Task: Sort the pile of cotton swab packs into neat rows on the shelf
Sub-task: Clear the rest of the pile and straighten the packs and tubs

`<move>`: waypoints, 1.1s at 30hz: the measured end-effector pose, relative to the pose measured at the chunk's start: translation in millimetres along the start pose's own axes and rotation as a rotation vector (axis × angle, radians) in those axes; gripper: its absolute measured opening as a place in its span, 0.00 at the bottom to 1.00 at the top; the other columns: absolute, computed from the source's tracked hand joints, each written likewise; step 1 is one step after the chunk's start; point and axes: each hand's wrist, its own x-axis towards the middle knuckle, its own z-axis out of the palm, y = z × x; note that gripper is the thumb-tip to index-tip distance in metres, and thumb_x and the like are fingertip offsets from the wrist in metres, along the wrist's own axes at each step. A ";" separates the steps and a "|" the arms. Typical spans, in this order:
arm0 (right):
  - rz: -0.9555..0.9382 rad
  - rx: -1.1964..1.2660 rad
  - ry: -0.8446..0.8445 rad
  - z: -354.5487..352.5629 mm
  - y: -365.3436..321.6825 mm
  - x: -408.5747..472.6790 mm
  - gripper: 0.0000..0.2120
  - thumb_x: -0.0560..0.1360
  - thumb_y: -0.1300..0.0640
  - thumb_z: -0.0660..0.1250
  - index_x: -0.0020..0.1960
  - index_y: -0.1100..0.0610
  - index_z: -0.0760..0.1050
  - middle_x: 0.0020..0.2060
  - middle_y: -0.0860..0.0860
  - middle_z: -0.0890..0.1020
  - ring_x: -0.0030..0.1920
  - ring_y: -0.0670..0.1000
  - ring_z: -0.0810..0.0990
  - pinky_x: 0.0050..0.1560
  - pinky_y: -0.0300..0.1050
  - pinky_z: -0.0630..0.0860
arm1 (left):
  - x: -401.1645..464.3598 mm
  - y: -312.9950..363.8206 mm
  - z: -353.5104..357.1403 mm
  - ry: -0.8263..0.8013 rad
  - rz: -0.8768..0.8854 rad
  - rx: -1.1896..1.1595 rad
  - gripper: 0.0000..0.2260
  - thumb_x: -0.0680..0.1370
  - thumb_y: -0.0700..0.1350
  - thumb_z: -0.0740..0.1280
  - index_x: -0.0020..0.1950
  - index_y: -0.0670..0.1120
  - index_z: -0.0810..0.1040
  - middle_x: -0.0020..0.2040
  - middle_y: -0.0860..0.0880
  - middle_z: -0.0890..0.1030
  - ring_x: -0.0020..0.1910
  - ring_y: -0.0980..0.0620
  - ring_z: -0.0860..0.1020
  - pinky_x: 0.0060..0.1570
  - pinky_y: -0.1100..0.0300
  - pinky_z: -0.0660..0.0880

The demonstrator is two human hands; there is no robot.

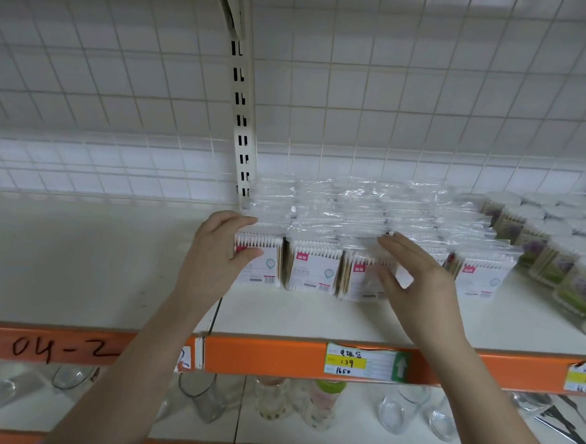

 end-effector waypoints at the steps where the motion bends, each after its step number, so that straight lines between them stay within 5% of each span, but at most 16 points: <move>1: 0.017 0.003 0.039 -1.9 0.4 -1.5 0.17 0.70 0.68 0.72 0.59 0.61 0.79 0.55 0.46 0.77 0.61 0.41 0.72 0.61 0.20 0.57 | -1.2 2.0 -0.9 0.029 0.022 0.044 0.18 0.72 0.45 0.73 0.62 0.48 0.77 0.60 0.51 0.73 0.62 0.50 0.71 0.64 0.62 0.63; 6: 0.144 -0.024 0.132 -8.9 7.0 -9.2 0.11 0.67 0.64 0.75 0.49 0.57 0.81 0.43 0.46 0.79 0.46 0.50 0.76 0.51 0.37 0.71 | -8.9 22.9 7.3 0.110 0.207 0.103 0.17 0.68 0.44 0.76 0.55 0.46 0.81 0.56 0.47 0.77 0.58 0.53 0.68 0.60 0.62 0.63; 9: 0.218 0.004 0.014 -9.8 11.4 -13.2 0.12 0.65 0.58 0.78 0.44 0.54 0.78 0.39 0.46 0.76 0.40 0.46 0.74 0.43 0.26 0.68 | -13.7 38.2 23.2 0.000 0.264 0.096 0.21 0.65 0.46 0.77 0.57 0.47 0.81 0.57 0.49 0.77 0.58 0.56 0.67 0.58 0.58 0.65; 16: 0.255 -0.040 -0.098 -11.1 15.4 -15.6 0.09 0.66 0.62 0.76 0.39 0.54 0.76 0.34 0.48 0.77 0.36 0.43 0.73 0.37 0.27 0.66 | -13.0 54.1 38.2 -0.098 0.224 0.228 0.22 0.69 0.42 0.74 0.62 0.51 0.77 0.60 0.53 0.74 0.62 0.55 0.66 0.59 0.60 0.61; 23: 0.349 -0.016 0.038 -56.7 40.7 -21.7 0.05 0.70 0.61 0.71 0.37 0.55 0.78 0.31 0.46 0.80 0.34 0.43 0.77 0.37 0.24 0.67 | -6.2 96.0 45.4 0.086 0.198 0.091 0.09 0.73 0.39 0.70 0.52 0.46 0.82 0.54 0.49 0.78 0.57 0.48 0.73 0.58 0.54 0.69; 29: 0.362 -0.001 0.131 -97.5 65.7 -35.4 0.07 0.72 0.61 0.69 0.38 0.51 0.75 0.31 0.40 0.77 0.34 0.43 0.77 0.36 0.26 0.68 | -6.9 146.8 72.8 0.012 0.180 0.019 0.08 0.77 0.40 0.65 0.53 0.45 0.81 0.53 0.50 0.79 0.57 0.51 0.74 0.60 0.60 0.67; 33: 0.387 -0.023 0.217 -123.8 75.6 -46.6 0.03 0.74 0.61 0.68 0.41 0.57 0.78 0.31 0.45 0.78 0.32 0.44 0.76 0.36 0.24 0.67 | 2.1 167.4 87.9 -0.184 0.248 0.109 0.15 0.76 0.45 0.68 0.62 0.48 0.78 0.62 0.50 0.76 0.64 0.51 0.71 0.64 0.57 0.64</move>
